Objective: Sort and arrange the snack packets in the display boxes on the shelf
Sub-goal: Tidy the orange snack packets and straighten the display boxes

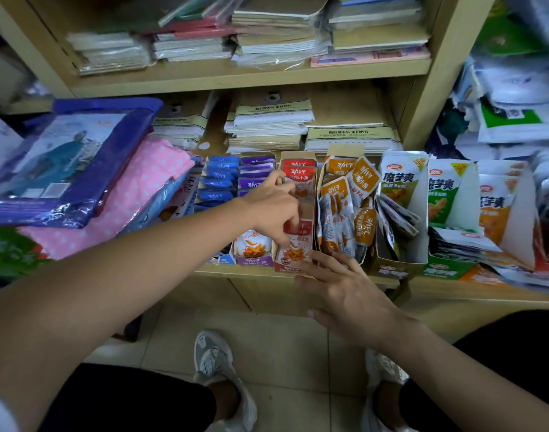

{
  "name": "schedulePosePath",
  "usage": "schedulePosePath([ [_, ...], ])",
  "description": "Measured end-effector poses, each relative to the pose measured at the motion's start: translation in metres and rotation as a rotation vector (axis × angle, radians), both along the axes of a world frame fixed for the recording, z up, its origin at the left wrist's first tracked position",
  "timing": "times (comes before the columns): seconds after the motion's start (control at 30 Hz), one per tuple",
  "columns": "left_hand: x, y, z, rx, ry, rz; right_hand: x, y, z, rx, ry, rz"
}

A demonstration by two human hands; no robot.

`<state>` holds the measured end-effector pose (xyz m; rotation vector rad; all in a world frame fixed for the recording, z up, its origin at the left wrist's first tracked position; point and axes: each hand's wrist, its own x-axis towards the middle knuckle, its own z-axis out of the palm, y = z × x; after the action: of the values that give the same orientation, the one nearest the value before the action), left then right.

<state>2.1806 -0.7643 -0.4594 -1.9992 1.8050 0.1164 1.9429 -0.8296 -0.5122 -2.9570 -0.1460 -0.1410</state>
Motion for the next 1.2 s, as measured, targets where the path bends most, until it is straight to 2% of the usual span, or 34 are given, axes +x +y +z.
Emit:
schedulePosePath([
  [0.07, -0.003, 0.001, -0.002, -0.060, -0.055, -0.004, 0.000, 0.001, 0.000, 0.008, 0.001, 0.000],
  [0.13, -0.009, -0.003, -0.005, -0.022, -0.107, 0.010, 0.000, 0.001, 0.000, 0.007, -0.004, -0.005],
  [0.27, -0.012, -0.009, -0.002, -0.036, -0.030, 0.094, 0.001, 0.001, 0.001, 0.025, 0.006, -0.011],
  [0.53, 0.000, 0.002, 0.005, -0.449, 0.216, 0.168, 0.000, 0.000, 0.000, 0.016, 0.008, -0.005],
  [0.77, 0.008, 0.006, 0.019, -0.894, 0.053, 0.223, 0.008, -0.003, 0.004, 0.058, 0.000, -0.020],
  [0.97, 0.009, 0.001, 0.010, -0.761, 0.045, 0.264, 0.011, -0.003, 0.007, 0.090, 0.024, -0.001],
  [1.2, 0.010, 0.002, 0.012, -0.827, -0.001, 0.237, 0.010, -0.004, 0.005, 0.105, 0.008, 0.003],
])
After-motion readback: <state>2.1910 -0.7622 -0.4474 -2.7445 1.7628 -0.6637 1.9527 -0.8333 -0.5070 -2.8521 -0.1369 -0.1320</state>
